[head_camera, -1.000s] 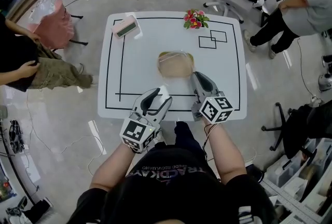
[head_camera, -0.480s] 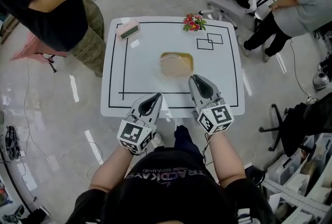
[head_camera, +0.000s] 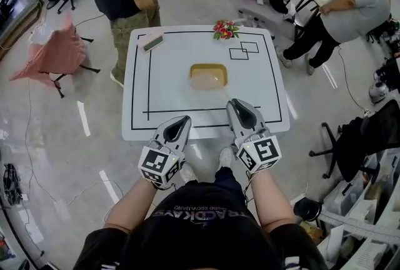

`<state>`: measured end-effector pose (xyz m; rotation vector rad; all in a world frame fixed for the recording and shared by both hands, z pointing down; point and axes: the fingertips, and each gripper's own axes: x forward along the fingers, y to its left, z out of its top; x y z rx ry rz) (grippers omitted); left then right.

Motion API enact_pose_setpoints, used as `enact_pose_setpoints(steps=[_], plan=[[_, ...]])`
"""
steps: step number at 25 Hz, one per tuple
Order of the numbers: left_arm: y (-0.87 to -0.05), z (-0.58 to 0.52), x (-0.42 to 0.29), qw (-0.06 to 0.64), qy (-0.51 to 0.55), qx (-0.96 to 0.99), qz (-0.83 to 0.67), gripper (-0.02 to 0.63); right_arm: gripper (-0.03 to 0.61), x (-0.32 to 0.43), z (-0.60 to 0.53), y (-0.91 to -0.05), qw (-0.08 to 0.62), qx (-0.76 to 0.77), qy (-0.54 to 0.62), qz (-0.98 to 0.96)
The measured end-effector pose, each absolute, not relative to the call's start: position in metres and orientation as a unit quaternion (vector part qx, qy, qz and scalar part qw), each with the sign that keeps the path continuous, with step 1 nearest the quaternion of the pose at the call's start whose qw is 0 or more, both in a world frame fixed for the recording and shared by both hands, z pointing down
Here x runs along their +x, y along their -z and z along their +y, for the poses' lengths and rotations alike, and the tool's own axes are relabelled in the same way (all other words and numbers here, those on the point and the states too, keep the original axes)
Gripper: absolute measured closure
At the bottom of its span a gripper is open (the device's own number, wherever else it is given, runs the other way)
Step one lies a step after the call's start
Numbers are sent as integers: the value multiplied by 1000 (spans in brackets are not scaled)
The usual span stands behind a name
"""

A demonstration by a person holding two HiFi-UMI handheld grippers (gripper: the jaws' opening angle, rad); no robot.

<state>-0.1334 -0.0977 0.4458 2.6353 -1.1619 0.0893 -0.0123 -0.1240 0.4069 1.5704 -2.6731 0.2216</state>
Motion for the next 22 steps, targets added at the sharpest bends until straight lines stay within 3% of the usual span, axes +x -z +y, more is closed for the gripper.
enact_pose_setpoints(steps=[22], plan=[[-430,-1,-47,112,-29,858,-500,610,532,53,-47,-401,-5,401,-74,-913]])
